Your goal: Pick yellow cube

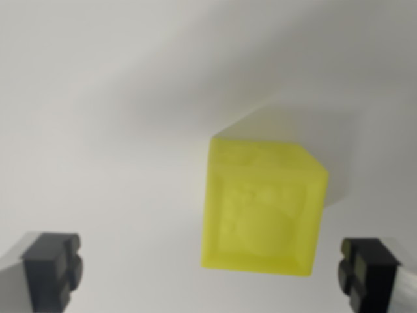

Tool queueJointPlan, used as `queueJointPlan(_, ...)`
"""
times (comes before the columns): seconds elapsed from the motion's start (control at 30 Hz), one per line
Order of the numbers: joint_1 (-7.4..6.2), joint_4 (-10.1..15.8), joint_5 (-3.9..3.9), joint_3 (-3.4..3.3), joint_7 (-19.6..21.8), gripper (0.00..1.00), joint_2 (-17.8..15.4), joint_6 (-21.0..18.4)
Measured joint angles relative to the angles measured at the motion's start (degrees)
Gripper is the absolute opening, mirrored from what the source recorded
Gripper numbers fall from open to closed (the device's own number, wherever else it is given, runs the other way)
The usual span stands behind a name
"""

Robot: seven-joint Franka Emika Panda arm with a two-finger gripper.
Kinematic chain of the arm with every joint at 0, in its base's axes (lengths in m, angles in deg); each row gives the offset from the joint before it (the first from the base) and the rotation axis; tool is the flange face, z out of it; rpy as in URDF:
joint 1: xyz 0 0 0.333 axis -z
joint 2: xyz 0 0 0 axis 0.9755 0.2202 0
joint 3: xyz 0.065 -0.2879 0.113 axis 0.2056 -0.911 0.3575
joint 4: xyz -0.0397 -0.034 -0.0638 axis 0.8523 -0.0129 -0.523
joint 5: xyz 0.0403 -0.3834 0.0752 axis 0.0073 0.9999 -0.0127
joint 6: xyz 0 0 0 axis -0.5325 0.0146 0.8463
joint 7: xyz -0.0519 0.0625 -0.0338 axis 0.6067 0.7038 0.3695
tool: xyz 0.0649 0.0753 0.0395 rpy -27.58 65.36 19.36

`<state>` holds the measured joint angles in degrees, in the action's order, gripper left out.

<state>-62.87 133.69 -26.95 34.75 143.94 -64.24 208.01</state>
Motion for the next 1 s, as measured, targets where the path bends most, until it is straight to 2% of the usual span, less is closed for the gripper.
queueJointPlan(0.43,2.30,2.60,0.80,0.01,1.94,1.00,4.27,6.65)
queueJointPlan(0.7,2.47,1.77,1.42,-0.04,2.56,1.00,8.66,10.14)
queueJointPlan(1.0,2.55,0.46,2.51,-0.25,3.57,1.00,13.71,13.83)
